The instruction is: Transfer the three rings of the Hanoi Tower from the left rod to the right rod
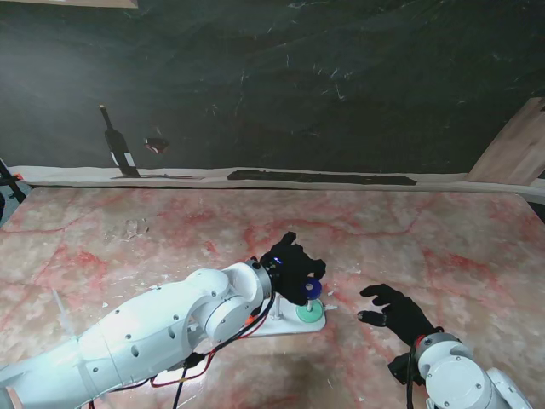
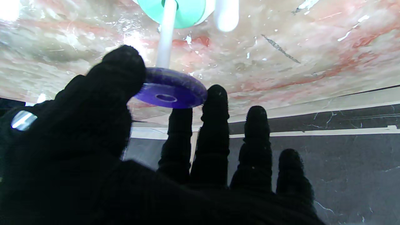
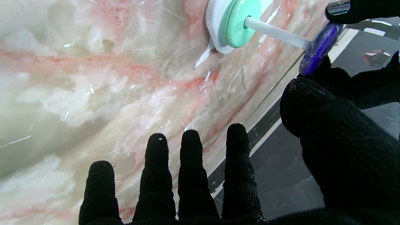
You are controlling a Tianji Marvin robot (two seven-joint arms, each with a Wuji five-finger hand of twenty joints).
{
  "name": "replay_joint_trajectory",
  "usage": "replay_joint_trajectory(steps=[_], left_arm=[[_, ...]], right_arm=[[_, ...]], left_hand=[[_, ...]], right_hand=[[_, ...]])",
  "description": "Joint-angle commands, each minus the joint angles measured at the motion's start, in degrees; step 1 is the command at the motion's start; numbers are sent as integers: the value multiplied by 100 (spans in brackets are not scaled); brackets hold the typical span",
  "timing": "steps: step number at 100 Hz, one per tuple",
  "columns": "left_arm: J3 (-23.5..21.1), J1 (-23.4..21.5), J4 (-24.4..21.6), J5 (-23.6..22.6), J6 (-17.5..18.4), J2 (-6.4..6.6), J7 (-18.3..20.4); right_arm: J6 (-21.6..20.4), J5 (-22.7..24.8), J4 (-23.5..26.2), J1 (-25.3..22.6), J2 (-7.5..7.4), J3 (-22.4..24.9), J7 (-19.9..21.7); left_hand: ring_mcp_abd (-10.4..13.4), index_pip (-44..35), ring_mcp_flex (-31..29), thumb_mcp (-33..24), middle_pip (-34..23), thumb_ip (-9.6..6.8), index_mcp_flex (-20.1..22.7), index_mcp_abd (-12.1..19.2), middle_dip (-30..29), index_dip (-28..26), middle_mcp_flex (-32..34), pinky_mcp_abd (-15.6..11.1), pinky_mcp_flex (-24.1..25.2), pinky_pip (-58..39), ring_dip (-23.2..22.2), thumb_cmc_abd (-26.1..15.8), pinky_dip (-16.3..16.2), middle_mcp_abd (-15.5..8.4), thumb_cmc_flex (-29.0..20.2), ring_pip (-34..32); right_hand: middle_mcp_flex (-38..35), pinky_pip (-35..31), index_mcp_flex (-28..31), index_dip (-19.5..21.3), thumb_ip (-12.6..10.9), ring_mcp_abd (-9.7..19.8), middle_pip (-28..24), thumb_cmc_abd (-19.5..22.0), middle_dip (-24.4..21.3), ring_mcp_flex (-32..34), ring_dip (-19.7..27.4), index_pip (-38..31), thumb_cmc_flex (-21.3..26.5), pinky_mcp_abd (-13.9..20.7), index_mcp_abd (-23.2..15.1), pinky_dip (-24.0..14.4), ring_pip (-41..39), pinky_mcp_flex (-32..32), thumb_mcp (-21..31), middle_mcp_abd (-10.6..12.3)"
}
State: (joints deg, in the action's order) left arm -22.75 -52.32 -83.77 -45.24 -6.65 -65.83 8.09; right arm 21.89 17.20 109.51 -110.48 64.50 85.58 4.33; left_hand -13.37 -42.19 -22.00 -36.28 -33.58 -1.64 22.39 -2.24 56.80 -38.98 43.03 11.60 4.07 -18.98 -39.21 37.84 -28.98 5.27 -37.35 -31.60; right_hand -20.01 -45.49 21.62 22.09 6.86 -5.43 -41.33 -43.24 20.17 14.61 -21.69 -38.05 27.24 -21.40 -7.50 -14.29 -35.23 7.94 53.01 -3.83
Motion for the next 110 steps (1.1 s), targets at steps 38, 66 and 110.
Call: replay_joint_trajectory(steps=[38,66,110], left_arm=[[76,115,145,96,33,-82,-51],[87,130,190,126,42,-100,-80],[77,168,230,111,35,-102,-81]], right_arm=[[-11,10,25,-36,19,-11,13],[-23,11,18,-36,20,-8,6],[-23,7,8,-33,22,-9,-3]], left_hand=[[23,-508,-34,-864,-57,-310,306,203,179,-110,258,46,34,4,-75,-162,28,-186,-487,-117],[31,-510,-36,-862,-52,-302,305,207,191,-111,266,48,35,8,-82,-165,26,-196,-495,-126],[34,-514,-38,-856,-47,-301,309,212,207,-114,280,51,34,18,-85,-152,23,-201,-512,-128]], right_hand=[[-29,-129,-185,-53,-190,-17,-7,1,38,128,-50,-2,29,13,0,96,-10,1,-65,-11],[-32,-132,-187,-52,-191,-21,-12,-10,40,133,-51,-5,32,10,-6,98,-14,0,-64,-9],[-23,-138,-195,-54,-191,-22,-9,4,39,131,-52,-1,33,14,-12,99,-14,-1,-70,-13]])
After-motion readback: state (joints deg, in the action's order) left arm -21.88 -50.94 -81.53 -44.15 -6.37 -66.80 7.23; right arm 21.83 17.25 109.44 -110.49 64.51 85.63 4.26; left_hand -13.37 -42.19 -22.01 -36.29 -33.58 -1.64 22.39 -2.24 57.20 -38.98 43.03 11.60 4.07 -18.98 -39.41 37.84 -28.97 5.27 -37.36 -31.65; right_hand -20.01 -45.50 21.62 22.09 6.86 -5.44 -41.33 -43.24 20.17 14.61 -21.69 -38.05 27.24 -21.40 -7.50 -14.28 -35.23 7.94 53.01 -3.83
